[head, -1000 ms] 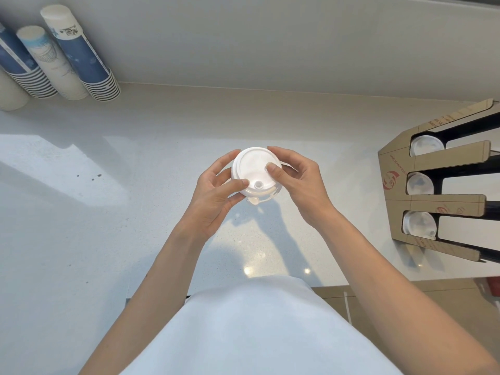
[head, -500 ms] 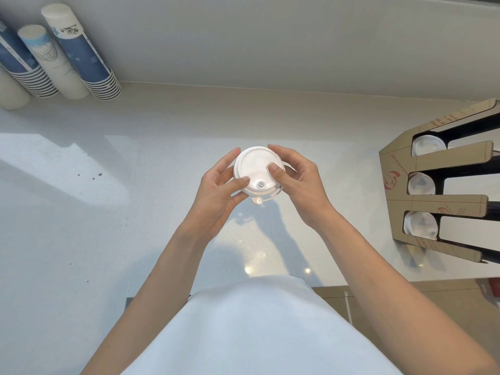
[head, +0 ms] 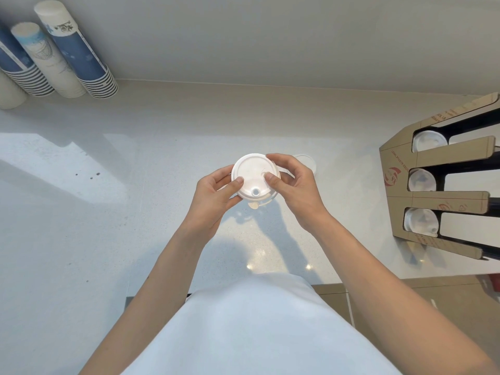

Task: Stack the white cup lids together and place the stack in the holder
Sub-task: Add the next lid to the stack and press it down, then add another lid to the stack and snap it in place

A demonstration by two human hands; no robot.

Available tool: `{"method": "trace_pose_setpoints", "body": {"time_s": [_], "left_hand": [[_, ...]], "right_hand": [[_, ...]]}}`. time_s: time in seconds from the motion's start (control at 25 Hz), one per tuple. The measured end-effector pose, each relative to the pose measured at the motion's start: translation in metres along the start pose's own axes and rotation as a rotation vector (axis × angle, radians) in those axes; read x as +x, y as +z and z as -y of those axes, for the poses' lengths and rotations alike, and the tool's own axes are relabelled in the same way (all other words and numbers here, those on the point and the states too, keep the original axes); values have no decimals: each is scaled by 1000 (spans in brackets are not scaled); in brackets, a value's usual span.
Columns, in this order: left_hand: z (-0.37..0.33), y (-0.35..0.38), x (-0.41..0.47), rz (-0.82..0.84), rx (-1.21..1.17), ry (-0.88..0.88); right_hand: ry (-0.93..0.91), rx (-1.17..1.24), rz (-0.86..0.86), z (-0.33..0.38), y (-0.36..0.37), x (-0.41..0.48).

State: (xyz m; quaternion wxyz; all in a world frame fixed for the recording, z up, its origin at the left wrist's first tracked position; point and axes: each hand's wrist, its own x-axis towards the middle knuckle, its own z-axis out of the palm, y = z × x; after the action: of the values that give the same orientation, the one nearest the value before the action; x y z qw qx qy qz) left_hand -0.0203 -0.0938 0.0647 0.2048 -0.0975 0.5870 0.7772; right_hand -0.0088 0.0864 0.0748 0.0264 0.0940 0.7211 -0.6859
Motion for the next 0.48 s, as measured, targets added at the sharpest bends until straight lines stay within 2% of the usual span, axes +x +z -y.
{"method": "trace_pose_setpoints", "body": {"time_s": [0.2,0.32,0.48], "left_hand": [[8,-10,6,-98,-17,-35],[12,-15,9,-148,-25,-54],[13,-17,13,-182,-25,-60]], "right_hand": [[71,-74,-109,-19,-10,20],[160,-280,-141,-43,-19,39],[193,-560,-66,-71,-26,62]]}}
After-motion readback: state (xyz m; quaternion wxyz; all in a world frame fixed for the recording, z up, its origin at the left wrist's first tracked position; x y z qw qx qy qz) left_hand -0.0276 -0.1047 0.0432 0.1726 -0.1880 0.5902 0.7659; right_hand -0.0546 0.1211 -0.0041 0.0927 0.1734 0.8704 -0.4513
